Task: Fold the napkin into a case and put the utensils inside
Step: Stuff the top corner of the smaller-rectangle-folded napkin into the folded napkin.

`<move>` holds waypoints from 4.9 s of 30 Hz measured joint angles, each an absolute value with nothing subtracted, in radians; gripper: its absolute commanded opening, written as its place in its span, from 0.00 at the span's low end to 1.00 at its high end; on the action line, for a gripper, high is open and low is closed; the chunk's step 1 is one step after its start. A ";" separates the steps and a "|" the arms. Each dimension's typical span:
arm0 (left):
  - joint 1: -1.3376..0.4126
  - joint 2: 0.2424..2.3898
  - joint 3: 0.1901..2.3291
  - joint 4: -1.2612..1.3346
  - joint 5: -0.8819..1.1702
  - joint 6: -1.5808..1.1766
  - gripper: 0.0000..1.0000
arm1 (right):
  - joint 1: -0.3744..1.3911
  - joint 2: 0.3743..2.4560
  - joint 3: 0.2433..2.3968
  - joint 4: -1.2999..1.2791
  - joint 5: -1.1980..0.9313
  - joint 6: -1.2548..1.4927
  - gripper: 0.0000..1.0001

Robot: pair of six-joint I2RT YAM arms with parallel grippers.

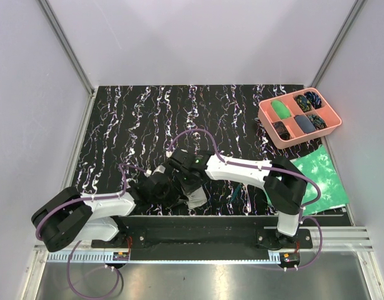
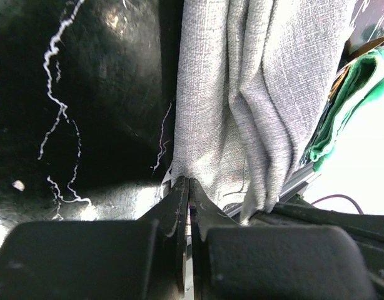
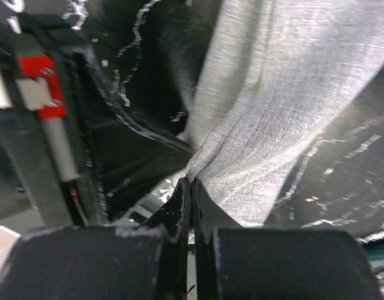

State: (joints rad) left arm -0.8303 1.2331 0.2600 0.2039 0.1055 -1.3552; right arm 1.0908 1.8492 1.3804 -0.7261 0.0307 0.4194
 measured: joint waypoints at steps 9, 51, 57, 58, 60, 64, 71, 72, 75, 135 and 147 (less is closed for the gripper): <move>-0.838 1.232 0.260 0.204 0.105 -1.360 0.01 | 1.091 1.855 1.316 -0.654 -0.041 0.459 0.00; -0.490 1.555 0.621 0.132 0.230 -1.038 0.16 | 0.977 1.754 1.066 -0.415 -0.188 0.540 0.44; -0.480 1.601 0.671 0.092 0.207 -1.004 0.12 | 0.887 1.586 1.005 -0.416 -0.207 0.548 0.56; -0.480 1.602 0.676 0.085 0.205 -0.997 0.12 | 0.869 1.567 1.003 -0.416 -0.212 0.547 0.56; -0.480 1.604 0.688 0.065 0.199 -0.986 0.11 | 0.837 1.545 1.003 -0.411 -0.226 0.545 0.57; -0.478 1.606 0.705 0.038 0.189 -0.963 0.10 | 0.796 1.554 1.003 -0.408 -0.247 0.543 0.54; -0.471 1.606 0.721 0.010 0.178 -0.923 0.09 | 0.774 1.631 1.003 -0.326 -0.333 0.561 0.25; -0.471 1.606 0.722 0.008 0.178 -0.920 0.09 | 0.775 1.647 0.999 -0.300 -0.352 0.569 0.24; -0.470 1.606 0.723 0.005 0.176 -0.916 0.09 | 0.779 1.687 0.980 -0.243 -0.389 0.593 0.22; -0.679 1.067 0.283 -0.029 0.176 -1.168 0.18 | 1.092 1.950 1.354 -0.725 0.111 0.449 0.27; -0.717 1.150 0.283 0.062 0.177 -1.198 0.18 | 1.092 1.948 1.365 -0.744 0.141 0.445 0.00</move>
State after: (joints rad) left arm -0.7170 1.1503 0.2832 0.0616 0.1772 -1.1980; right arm 1.0924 1.9480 1.3651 -0.7437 0.1406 0.4446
